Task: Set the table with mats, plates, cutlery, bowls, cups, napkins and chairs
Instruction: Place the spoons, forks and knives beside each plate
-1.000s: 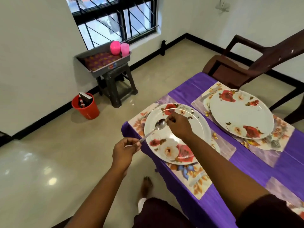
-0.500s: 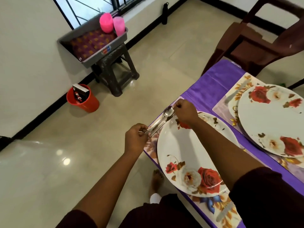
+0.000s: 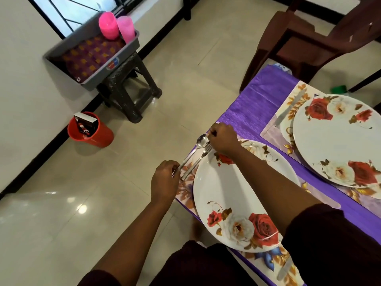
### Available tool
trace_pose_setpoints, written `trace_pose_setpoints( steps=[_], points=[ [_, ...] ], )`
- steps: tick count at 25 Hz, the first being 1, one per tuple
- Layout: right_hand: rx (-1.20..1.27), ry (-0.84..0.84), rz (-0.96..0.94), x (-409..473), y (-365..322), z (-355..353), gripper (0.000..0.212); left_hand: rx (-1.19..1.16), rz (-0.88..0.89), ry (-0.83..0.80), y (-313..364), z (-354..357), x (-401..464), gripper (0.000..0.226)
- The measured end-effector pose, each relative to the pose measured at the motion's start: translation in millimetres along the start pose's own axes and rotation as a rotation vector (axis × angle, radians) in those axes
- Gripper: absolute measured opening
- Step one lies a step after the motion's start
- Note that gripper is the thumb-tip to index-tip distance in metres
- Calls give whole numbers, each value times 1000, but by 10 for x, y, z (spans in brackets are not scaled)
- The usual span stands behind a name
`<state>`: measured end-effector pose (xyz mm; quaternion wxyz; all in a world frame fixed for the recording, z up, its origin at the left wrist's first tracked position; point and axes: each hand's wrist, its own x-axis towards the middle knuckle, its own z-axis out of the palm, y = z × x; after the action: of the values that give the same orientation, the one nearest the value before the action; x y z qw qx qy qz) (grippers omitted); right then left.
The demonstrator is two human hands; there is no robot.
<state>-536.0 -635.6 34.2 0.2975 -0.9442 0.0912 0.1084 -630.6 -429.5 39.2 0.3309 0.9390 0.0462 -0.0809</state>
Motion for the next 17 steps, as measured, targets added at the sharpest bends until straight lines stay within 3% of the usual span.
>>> trace_pose_setpoints(
  steps=[10, 17],
  points=[
    [58, 6, -35, 10, 109, 40, 18, 26, 65, -52, -44, 8, -21, 27],
    [270, 340, 60, -541, 544, -385, 9, -45, 66, -77, -111, 6, 7, 28]
  ],
)
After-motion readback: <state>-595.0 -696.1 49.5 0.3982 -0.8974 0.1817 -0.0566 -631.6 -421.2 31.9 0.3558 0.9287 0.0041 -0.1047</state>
